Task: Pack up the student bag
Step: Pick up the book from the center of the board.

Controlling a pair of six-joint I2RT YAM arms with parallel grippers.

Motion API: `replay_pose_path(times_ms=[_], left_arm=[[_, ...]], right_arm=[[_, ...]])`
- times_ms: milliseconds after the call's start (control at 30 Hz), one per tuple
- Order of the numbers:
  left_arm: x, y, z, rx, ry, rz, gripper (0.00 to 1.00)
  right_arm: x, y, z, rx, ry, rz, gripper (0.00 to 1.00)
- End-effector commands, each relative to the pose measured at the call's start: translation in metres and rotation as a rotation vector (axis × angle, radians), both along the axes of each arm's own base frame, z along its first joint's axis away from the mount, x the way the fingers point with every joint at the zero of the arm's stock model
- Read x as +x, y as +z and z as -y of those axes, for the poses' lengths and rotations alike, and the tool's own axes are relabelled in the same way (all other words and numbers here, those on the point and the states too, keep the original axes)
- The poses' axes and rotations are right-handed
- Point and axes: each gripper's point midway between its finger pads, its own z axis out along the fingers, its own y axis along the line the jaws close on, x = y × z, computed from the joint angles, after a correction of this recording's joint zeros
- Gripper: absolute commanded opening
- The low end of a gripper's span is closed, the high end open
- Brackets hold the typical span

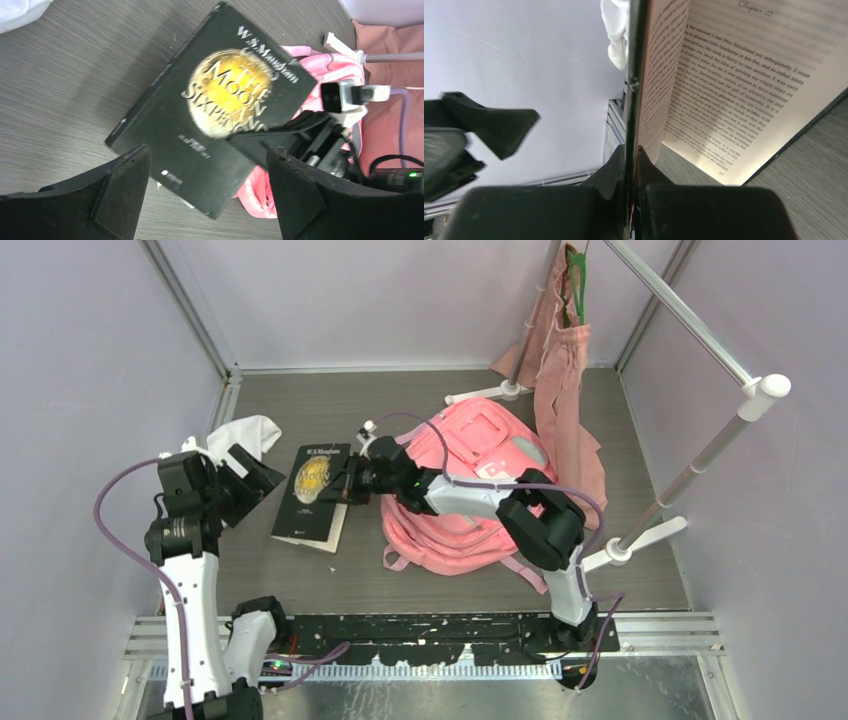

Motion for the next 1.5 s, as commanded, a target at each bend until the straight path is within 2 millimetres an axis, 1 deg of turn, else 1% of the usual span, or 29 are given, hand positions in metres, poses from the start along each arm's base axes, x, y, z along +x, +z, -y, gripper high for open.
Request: replay_pose_path(times_ms=[0, 67, 100, 133, 200, 267, 367, 467, 533, 600, 733, 900, 967, 1000, 1100, 1300, 1400, 1467], left_arm=[[-0.005, 0.01, 0.011, -0.019, -0.053, 0.049, 0.86], [-0.004, 0.025, 0.034, -0.112, -0.162, 0.063, 0.85], [-0.005, 0.039, 0.049, -0.179, -0.234, 0.091, 0.84], [-0.004, 0.052, 0.056, -0.215, -0.263, 0.121, 0.83], [-0.004, 0.073, 0.06, -0.221, -0.276, 0.174, 0.83], [-0.005, 0.082, 0.056, -0.17, -0.281, 0.189, 0.83], [-0.008, 0.084, 0.055, -0.131, -0.301, 0.206, 0.84], [-0.01, 0.085, 0.06, -0.121, -0.345, 0.244, 0.85], [-0.009, 0.079, 0.059, -0.105, -0.347, 0.247, 0.85], [-0.007, 0.078, 0.058, -0.097, -0.349, 0.263, 0.85], [-0.003, 0.072, 0.066, -0.142, -0.393, 0.286, 0.86], [0.006, 0.069, 0.073, -0.16, -0.436, 0.372, 0.88], [0.011, 0.061, 0.071, -0.132, -0.439, 0.389, 0.89], [0.014, 0.06, 0.069, -0.12, -0.434, 0.408, 0.89], [0.019, 0.056, 0.07, -0.136, -0.437, 0.434, 0.87], [0.019, 0.055, 0.075, -0.122, -0.479, 0.467, 0.85], [0.023, 0.052, 0.082, -0.177, -0.506, 0.516, 0.86], [0.024, 0.055, 0.087, -0.235, -0.511, 0.57, 0.86]], right_arm=[[0.012, 0.143, 0.024, 0.287, -0.038, 0.234, 0.01], [0.014, 0.155, 0.036, 0.287, -0.061, 0.253, 0.01], [0.015, 0.162, 0.043, 0.285, -0.074, 0.271, 0.01], [0.016, 0.168, 0.049, 0.281, -0.09, 0.287, 0.01], [0.018, 0.183, 0.061, 0.284, -0.128, 0.318, 0.01], [0.021, 0.195, 0.071, 0.288, -0.154, 0.348, 0.01], [0.023, 0.212, 0.082, 0.306, -0.178, 0.38, 0.01], [0.023, 0.227, 0.092, 0.328, -0.192, 0.398, 0.01], [0.023, 0.237, 0.098, 0.344, -0.205, 0.409, 0.01], [0.02, 0.25, 0.105, 0.359, -0.209, 0.427, 0.01], [0.021, 0.265, 0.117, 0.38, -0.231, 0.439, 0.01], [0.03, 0.271, 0.127, 0.442, -0.263, 0.39, 0.01], [0.033, 0.273, 0.13, 0.485, -0.26, 0.357, 0.01], [0.033, 0.275, 0.132, 0.507, -0.255, 0.347, 0.01], [0.031, 0.278, 0.134, 0.542, -0.243, 0.344, 0.01], [0.026, 0.279, 0.136, 0.61, -0.22, 0.31, 0.01], [0.026, 0.279, 0.134, 0.637, -0.214, 0.28, 0.01], [0.025, 0.279, 0.133, 0.656, -0.203, 0.264, 0.01]])
